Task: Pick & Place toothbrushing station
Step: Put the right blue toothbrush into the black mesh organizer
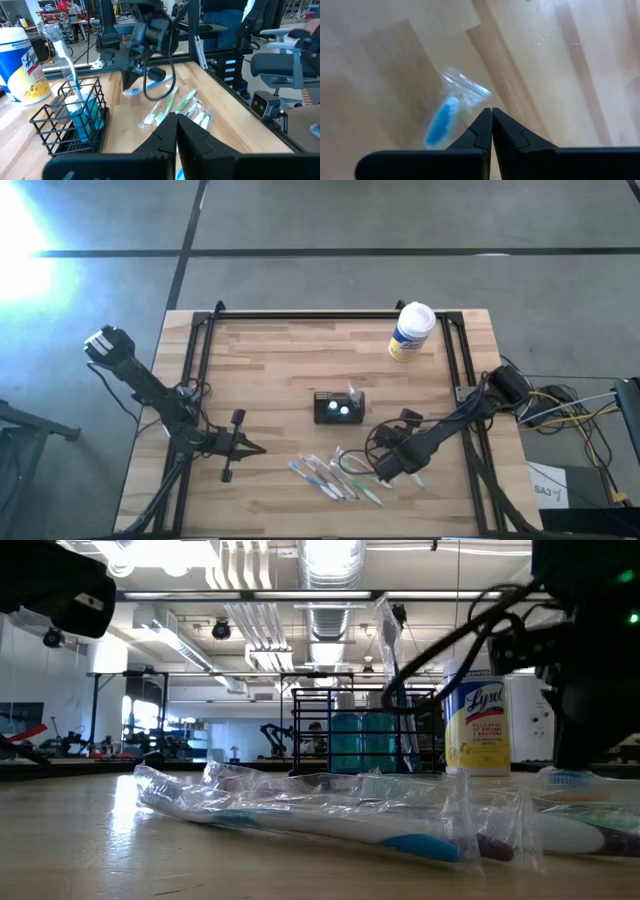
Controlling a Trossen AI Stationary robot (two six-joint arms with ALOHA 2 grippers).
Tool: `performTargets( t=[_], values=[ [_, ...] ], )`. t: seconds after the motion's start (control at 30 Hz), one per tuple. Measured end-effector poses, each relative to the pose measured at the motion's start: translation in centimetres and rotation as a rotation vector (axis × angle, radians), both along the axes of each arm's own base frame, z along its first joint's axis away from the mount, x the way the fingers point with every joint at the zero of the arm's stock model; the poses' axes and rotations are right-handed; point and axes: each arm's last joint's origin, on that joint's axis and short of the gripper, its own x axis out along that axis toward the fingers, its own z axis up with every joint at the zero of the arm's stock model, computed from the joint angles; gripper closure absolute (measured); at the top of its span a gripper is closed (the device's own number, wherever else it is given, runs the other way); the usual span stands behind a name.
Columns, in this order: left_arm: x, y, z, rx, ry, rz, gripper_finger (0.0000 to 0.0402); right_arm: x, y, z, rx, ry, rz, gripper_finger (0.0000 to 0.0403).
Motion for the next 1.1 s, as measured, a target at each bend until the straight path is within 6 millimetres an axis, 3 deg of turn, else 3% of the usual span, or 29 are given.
performTargets(
  t=[0.33, 0.5, 0.63, 0.87, 1.1],
  values=[
    [0.0, 0.0, 0.0, -0.023, 0.004, 0.001, 0.039, 1.3, 1.3, 6.6, 0.212, -0.137, -0.003, 0.0392],
    [0.0, -0.1, 0.0, -0.031, 0.007, -0.022, 0.039, 1.1, 1.6, 7.6, 0.402, -0.207, 0.029, 0.0347],
    [0.0, -0.1, 0.0, -0.031, 0.008, -0.023, 0.039, 0.5, 1.3, 6.9, 0.422, -0.228, -0.042, 0.0294],
    [0.0, -0.1, -0.1, -0.026, 0.012, -0.023, 0.039, -1.7, 0.1, 3.1, 0.423, -0.121, -0.233, 0.0209],
    [0.0, -0.1, -0.1, -0.025, 0.012, -0.024, 0.039, -2.7, -0.5, 0.6, 0.458, -0.125, -0.231, 0.0189]
  ],
)
